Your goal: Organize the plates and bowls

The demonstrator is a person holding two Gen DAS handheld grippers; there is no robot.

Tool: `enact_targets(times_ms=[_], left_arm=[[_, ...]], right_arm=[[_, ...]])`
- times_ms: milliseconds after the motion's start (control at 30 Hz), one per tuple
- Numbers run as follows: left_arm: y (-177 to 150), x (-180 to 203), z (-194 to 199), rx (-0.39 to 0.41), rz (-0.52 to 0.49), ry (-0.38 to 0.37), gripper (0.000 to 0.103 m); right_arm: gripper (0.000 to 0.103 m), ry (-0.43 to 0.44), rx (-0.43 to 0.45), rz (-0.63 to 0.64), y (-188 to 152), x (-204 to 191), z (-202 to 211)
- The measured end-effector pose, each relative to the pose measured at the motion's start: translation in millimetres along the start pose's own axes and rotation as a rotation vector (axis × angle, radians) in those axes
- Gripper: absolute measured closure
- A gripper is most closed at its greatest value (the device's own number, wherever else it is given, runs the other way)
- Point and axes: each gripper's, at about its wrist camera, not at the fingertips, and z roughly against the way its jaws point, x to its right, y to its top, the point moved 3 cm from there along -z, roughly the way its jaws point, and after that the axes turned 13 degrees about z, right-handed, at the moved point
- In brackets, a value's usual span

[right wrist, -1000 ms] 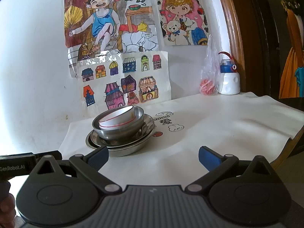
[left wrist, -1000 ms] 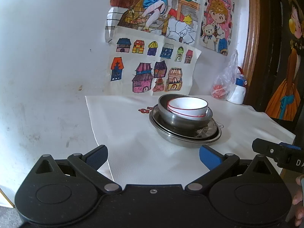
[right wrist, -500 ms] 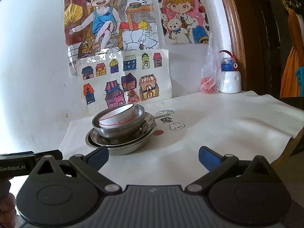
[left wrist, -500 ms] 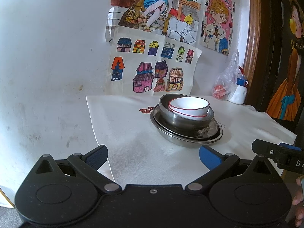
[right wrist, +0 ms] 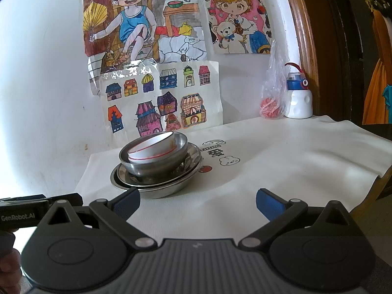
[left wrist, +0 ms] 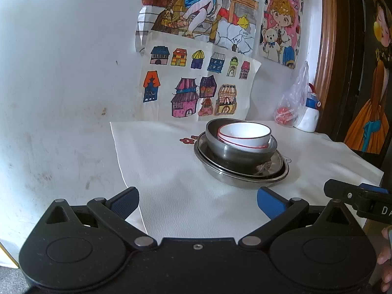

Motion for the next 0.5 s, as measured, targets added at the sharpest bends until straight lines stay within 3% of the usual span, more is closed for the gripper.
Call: enact_targets(times_ms=[500], left_arm=[[-0.7, 0.0, -1.2, -0.002, -0.001, 0.000, 0.001]], right_arm=[[0.000, 0.008, -0.010, 0.004, -1.3, -0.6, -2.2]])
